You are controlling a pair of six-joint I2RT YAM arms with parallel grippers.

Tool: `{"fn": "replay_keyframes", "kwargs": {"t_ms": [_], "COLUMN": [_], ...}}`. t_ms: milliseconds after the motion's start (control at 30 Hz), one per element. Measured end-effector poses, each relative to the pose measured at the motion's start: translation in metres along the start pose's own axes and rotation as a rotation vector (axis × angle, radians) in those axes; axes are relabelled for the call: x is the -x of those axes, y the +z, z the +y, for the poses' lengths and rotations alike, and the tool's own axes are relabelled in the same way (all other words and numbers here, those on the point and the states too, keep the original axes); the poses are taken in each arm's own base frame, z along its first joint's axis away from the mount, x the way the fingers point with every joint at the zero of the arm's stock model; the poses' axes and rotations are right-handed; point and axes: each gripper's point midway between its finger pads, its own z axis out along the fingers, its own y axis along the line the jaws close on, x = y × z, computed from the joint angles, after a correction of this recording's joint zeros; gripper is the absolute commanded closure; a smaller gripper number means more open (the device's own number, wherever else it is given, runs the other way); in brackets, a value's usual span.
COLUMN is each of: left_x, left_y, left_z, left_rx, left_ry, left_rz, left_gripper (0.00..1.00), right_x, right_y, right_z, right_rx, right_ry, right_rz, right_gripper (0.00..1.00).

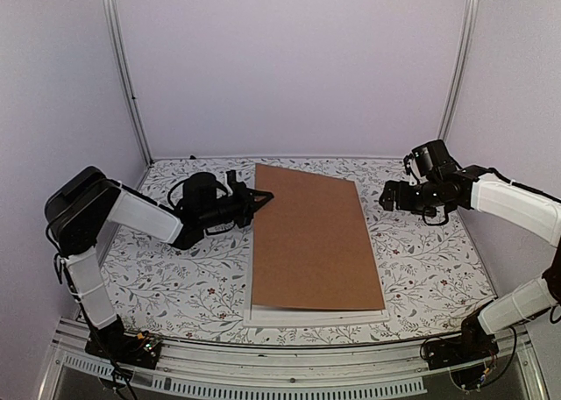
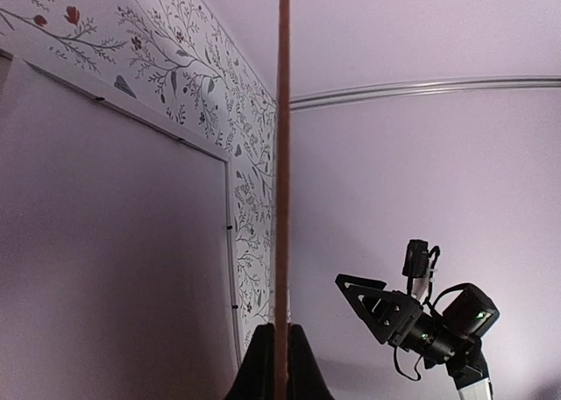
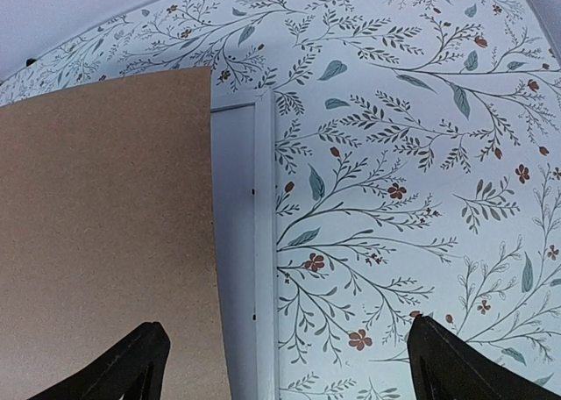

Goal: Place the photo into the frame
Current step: Place the backboard with the photo.

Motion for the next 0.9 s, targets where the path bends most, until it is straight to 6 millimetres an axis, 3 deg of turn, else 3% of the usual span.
{"fn": "replay_keyframes", "kwargs": {"t_ms": [300,900], "left_x": [0.003,-0.002], "left_y": [0.004,0.008], "left_z": [-0.003,0.014], "left_rx": [-0.006,0.037], "left_ry": [0.014,0.008], "left_rz": [-0.006,0.016], "left_gripper": [1.00,1.00], "right_x": [-0.002,-0.007], "right_y": [0.001,0.004], "right_z": [-0.001,-0.005], "right_rx": [-0.002,-0.011], "right_ry": [-0.001,0.000], "right_rz": [0.005,0.017], "right_gripper": [0.01,0.01]}}
